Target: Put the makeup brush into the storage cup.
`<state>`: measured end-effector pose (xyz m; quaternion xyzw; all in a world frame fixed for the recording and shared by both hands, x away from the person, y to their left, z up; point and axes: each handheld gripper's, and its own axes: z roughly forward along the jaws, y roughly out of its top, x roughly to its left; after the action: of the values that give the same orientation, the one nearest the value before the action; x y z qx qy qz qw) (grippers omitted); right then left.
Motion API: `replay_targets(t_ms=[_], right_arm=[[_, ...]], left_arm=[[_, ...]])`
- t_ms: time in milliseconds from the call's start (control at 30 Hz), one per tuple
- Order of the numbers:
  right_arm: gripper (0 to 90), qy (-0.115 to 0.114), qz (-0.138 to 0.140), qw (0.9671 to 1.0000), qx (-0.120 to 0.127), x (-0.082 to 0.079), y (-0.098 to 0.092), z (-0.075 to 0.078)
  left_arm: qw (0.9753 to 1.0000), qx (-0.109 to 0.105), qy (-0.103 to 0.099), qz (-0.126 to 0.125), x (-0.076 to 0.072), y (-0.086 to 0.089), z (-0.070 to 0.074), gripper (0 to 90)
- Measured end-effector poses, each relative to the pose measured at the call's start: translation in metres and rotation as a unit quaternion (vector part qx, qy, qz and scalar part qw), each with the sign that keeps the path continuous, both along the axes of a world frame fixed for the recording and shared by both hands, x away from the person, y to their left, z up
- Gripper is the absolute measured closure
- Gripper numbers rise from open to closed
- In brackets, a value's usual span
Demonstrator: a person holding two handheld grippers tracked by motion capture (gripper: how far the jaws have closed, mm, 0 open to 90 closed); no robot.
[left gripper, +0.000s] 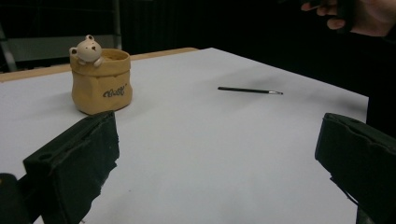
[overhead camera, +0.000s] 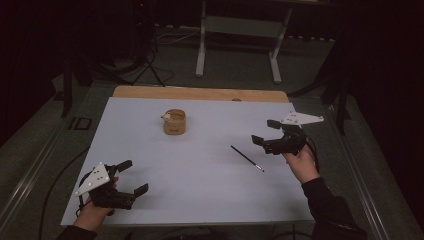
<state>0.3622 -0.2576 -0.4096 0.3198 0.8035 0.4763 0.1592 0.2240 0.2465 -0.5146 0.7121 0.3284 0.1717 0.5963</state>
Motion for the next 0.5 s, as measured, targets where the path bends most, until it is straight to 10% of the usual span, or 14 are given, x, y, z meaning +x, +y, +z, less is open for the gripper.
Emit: replay_targets(t_ms=[500], right_arm=[[20.4,0.084,-0.015,0.9935,-0.076,0.022,0.007,-0.039]], left_arm=[[1.0,-0.004,-0.002,0.002,0.0,0.001,0.0,0.0]])
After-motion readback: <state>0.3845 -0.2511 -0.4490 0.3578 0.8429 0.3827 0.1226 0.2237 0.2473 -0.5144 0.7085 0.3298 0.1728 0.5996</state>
